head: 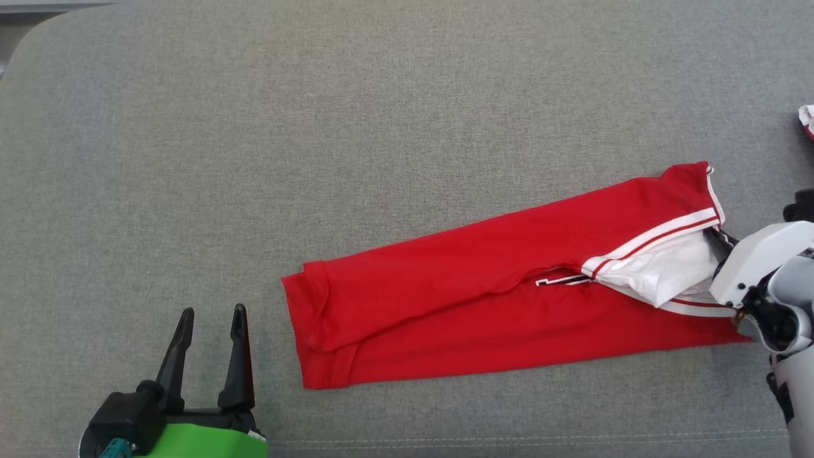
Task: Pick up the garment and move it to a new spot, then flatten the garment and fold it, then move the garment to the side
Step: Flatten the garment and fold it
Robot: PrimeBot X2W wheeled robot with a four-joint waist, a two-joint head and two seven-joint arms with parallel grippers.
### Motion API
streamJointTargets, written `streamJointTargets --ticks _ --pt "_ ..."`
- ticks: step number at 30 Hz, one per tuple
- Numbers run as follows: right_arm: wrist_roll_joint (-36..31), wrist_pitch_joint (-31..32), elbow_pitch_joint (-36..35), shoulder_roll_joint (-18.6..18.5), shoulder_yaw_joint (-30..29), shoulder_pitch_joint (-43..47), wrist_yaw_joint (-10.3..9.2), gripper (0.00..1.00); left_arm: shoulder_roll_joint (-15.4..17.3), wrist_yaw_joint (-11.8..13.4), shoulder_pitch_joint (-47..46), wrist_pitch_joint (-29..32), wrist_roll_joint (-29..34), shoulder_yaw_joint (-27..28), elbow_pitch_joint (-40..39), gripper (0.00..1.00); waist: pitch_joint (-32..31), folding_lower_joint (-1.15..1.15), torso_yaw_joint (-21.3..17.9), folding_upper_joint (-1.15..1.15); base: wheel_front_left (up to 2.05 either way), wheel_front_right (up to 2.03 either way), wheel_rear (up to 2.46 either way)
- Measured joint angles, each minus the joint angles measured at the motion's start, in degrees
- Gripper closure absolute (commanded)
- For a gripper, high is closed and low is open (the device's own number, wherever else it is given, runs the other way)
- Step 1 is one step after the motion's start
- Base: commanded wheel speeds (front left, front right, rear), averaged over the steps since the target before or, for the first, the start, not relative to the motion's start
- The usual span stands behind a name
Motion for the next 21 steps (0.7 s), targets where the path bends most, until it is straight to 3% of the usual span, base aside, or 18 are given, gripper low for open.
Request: streamJointTargets --ticks 5,8,13,15,21 --pt "4.6 1.7 -2.9 -4.3 -1.4 -0.1 -0.07 1.0 -0.7 -0.4 0.5 0.0 1.3 0.7 1.0 0.0 -1.4 0.0 -0.7 0.0 0.0 0.0 0.0" --pt "6.9 4.0 -5.7 -8.7 -4.5 -0.1 -0.08 1.0 -1.4 -0.9 1.4 0.0 1.6 0.6 1.9 0.0 -3.0 0.0 -1.4 0.0 0.0 0.0 0.0" --pt "7.9 6.9 -11.9 -12.9 -8.7 1.2 -0.11 1.0 -2.1 -1.1 2.2 0.0 2.0 0.4 2.8 0.0 -5.3 0.0 -2.0 0.0 0.0 0.0 0.0" --pt "9.3 9.8 -19.2 -11.5 -8.2 3.2 -0.14 1.0 -2.4 -1.4 2.4 0.0 2.2 0.3 3.1 0.0 -6.3 0.0 -2.4 0.0 0.0 0.0 0.0" --pt "10.9 14.1 -32.3 0.0 2.7 10.0 -0.14 1.0 -2.6 -1.4 3.0 0.0 3.2 0.4 4.1 0.0 -7.1 0.0 -3.8 0.0 0.0 0.0 0.0"
